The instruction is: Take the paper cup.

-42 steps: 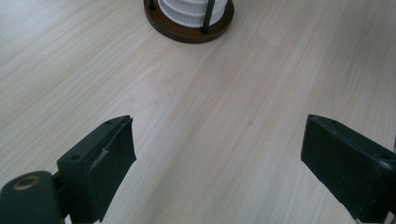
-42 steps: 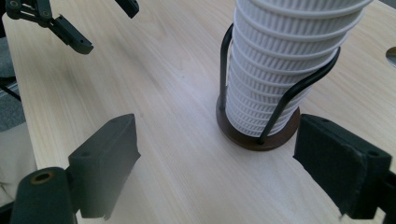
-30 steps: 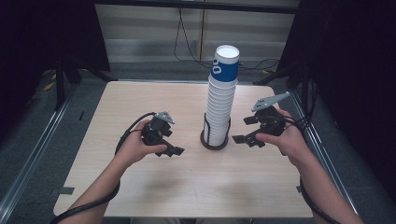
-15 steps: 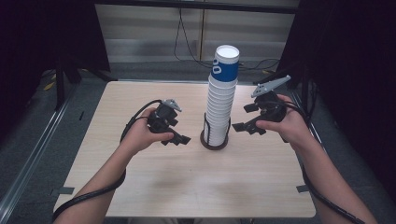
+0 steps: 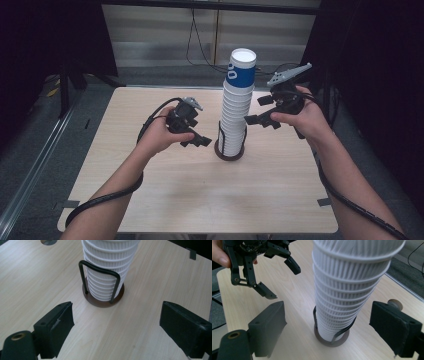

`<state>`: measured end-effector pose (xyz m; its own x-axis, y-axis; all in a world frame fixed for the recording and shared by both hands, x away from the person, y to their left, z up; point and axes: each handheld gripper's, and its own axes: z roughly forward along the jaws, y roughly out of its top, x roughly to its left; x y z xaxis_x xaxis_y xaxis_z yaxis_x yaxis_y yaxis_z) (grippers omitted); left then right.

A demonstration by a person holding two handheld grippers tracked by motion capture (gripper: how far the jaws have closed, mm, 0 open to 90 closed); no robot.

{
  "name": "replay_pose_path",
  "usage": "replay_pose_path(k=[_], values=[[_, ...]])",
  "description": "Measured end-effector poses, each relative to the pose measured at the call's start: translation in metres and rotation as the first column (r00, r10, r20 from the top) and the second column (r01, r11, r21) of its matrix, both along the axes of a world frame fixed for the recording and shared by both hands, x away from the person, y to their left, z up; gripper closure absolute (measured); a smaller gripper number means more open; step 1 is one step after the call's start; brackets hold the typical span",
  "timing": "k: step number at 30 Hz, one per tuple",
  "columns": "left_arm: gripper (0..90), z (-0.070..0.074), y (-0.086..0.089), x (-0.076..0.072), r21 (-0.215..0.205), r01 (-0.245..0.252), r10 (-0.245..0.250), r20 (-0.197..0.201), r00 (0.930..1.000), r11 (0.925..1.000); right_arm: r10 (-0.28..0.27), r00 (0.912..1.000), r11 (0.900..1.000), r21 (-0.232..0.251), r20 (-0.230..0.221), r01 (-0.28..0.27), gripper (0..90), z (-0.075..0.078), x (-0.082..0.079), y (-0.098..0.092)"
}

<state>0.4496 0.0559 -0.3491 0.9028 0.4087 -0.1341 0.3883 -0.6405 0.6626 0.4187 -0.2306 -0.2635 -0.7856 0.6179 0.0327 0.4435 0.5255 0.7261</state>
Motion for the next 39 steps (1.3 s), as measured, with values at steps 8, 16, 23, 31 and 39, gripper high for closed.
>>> replay_pose_path(k=[8, 16, 23, 31, 39], values=[[11.8, 0.005, -0.003, 0.003, 0.008, 0.021, -0.021, 0.009, 0.9997, 0.9997, -0.023, 0.9994, 1.0, 0.0, 0.026, 0.023, 12.0, 0.019, 0.005, 0.005], [11.9, 0.005, -0.004, 0.003, -0.017, -0.002, 0.002, 0.003, 1.0, 0.9998, -0.035, 0.9985, 0.999, 0.029, 0.042, 0.033, 11.8, 0.034, 0.012, 0.01], [12.5, 0.004, -0.004, 0.004, -0.024, 0.001, -0.001, 0.003, 1.0, 0.9997, -0.051, 0.9974, 0.997, 0.054, 0.052, 0.048, 11.7, 0.038, 0.02, 0.014], [13.7, 0.002, -0.006, 0.005, -0.009, 0.015, -0.015, 0.011, 0.9998, 0.9998, -0.059, 0.9967, 0.996, 0.067, 0.056, 0.055, 10.9, 0.039, 0.027, 0.021], [14.0, 0.0, -0.005, 0.006, -0.008, 0.011, -0.011, 0.011, 0.9999, 0.9999, -0.078, 0.9949, 0.993, 0.092, 0.064, 0.072, 10.8, 0.039, 0.033, 0.025]])
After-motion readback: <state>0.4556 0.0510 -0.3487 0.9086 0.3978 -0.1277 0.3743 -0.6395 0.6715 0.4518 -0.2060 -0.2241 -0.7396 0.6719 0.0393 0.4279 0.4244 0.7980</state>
